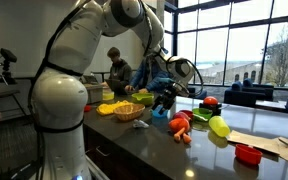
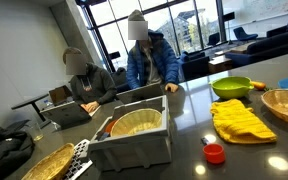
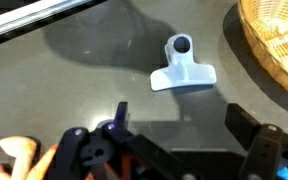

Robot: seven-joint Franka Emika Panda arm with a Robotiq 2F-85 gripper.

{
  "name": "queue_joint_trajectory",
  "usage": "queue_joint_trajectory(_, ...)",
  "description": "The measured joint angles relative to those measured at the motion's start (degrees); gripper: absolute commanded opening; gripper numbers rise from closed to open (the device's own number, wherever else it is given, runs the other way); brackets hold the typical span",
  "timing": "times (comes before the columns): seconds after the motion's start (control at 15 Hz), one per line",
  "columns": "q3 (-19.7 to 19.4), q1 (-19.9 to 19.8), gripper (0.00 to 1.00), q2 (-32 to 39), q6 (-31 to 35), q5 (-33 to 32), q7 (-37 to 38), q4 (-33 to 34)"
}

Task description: Move the white clip to the left

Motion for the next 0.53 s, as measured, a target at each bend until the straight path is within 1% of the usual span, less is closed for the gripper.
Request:
queue_joint_trajectory(0.2, -1.06, 1.10, 1.00, -5.18, 3.47, -3.46, 6.04, -3.57)
queue_joint_trajectory(0.53, -1.88, 1.73, 1.00, -18.34, 7.18, -10.12, 17.08, -11.13)
